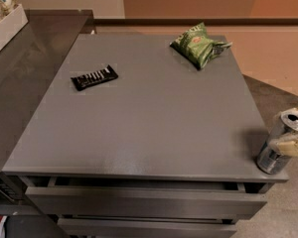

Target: Knock redbull can over

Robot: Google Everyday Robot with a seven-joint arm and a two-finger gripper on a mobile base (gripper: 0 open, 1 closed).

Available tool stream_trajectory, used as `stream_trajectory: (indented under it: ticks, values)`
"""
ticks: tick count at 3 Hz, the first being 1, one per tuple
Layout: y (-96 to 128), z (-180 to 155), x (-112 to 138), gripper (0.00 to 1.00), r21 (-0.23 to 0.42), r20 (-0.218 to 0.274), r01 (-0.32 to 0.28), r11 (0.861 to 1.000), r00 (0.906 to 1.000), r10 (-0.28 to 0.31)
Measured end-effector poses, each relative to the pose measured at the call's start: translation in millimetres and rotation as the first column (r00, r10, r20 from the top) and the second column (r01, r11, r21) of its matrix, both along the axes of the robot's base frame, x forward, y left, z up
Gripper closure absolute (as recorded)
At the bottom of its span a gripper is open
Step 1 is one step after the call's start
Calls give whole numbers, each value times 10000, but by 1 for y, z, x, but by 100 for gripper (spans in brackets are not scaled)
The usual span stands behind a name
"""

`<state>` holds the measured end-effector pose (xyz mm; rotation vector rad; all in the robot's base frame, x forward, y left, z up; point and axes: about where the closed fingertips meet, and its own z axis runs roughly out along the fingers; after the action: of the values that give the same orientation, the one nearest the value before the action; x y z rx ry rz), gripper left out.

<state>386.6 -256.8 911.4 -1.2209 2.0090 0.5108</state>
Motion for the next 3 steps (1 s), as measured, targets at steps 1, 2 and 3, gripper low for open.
stream_trajectory:
  ticks: [1,2,3]
  values:
    - [1,1,2,87,34,-13,2,10000,10000,-2]
    - [7,8,12,100,-276,-123,-86,9996,9999,83]
    - [20,17,30,100,-1073,-469,-382,9935,9983,333]
